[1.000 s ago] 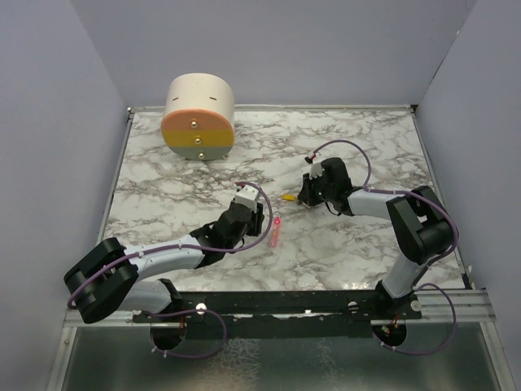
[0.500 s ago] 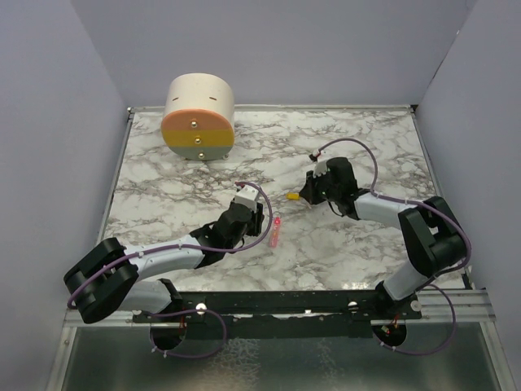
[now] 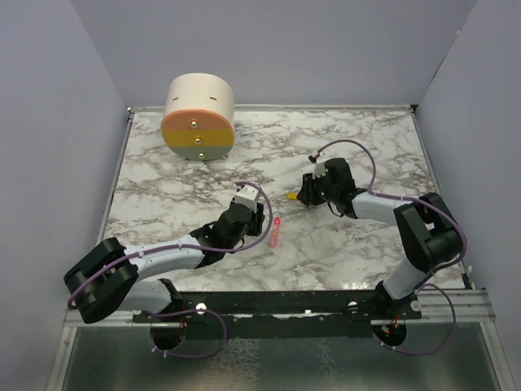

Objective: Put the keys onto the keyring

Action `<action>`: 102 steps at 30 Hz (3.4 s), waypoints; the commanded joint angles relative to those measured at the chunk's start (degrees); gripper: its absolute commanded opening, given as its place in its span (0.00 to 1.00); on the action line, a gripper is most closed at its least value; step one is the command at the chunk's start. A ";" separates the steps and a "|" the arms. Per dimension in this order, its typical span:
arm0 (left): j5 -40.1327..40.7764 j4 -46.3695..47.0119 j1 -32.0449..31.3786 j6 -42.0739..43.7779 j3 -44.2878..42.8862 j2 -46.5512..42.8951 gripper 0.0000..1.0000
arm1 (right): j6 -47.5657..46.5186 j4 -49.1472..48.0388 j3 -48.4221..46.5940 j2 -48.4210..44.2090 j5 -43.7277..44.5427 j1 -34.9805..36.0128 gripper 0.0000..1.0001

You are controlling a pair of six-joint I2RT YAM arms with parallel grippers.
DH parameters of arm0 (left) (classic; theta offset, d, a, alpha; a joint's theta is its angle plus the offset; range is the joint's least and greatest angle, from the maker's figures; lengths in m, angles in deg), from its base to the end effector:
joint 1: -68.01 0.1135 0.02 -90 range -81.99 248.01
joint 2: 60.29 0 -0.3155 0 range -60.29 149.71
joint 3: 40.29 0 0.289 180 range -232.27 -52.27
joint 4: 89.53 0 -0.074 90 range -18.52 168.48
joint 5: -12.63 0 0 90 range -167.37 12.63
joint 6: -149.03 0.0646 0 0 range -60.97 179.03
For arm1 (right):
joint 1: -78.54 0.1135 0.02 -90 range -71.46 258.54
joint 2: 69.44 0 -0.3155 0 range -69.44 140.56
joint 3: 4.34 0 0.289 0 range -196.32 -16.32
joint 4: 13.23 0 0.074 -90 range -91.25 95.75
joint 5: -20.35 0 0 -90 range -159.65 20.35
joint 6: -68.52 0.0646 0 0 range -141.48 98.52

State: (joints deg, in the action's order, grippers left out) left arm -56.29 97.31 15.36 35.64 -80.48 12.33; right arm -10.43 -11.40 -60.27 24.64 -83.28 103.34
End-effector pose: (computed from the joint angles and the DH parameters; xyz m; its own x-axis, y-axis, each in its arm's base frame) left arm 0.1949 -0.2171 0.2016 -0.4568 -0.0120 -0.8895 0.3961 0.8926 -0.2155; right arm 0.3336 0.1709 0.1618 -0.6820 -0.1099 -0.7230 -0.4492 0.8432 0.2955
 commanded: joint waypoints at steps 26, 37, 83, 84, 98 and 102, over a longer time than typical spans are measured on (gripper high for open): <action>1.96 1.43 -0.29 0.72 0.98 -1.00 0.50 | 0.84 0.38 -3.39 4.61 3.51 0.25 0.12; 1.69 1.38 -0.30 0.57 0.70 -0.81 0.50 | 0.50 -2.52 0.01 -1.14 4.14 0.25 0.01; -4.50 3.72 -2.36 -0.83 -9.24 16.53 0.60 | 0.56 0.84 5.31 -16.30 3.25 0.78 0.01; -4.62 3.68 -2.44 -0.88 -9.38 16.92 0.60 | 0.53 0.91 5.28 -16.34 3.26 0.74 0.01; -1.22 3.61 -4.02 -0.08 -11.45 22.21 0.57 | 0.67 0.64 5.49 -16.83 3.52 0.78 0.01; -0.03 3.58 -4.46 0.34 -12.42 23.89 0.56 | 0.73 0.58 5.47 -16.83 3.56 0.78 0.01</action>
State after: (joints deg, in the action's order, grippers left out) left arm -58.96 99.89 11.60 35.18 -90.86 34.56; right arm -9.73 -11.12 -55.31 9.60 -80.44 103.73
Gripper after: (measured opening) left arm 0.566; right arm 0.014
